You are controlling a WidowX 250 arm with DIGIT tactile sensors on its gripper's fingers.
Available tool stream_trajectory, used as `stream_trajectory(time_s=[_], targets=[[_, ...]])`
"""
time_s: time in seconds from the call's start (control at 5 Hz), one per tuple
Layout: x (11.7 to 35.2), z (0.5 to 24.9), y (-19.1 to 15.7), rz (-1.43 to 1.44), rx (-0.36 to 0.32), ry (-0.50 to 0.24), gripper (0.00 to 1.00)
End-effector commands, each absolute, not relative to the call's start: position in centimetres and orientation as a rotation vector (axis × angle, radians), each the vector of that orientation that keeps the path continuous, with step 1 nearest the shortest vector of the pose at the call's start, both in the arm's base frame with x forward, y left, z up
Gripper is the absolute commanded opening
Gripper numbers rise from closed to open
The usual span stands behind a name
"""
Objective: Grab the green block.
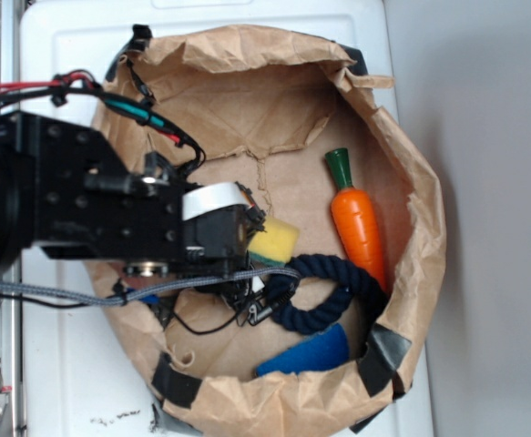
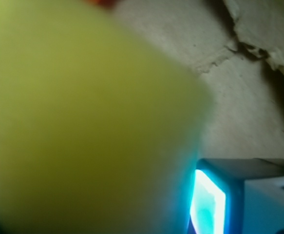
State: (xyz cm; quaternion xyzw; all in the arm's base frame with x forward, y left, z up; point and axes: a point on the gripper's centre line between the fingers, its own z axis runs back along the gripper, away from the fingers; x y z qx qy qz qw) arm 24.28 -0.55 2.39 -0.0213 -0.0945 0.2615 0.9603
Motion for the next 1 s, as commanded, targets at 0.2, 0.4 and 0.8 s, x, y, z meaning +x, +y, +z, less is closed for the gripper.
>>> stream_trajectory(time_s=[0.2,0.4,0.8], targets=[[25.5,11.8,-2.2,0.506,-0.087,-0.248,0.0],[25.2,14.1,-2.7,0.498,-0.077,-0.279,0.0],[25.3,15.1,-2.9,0.489,-0.032,-0.333,0.0]])
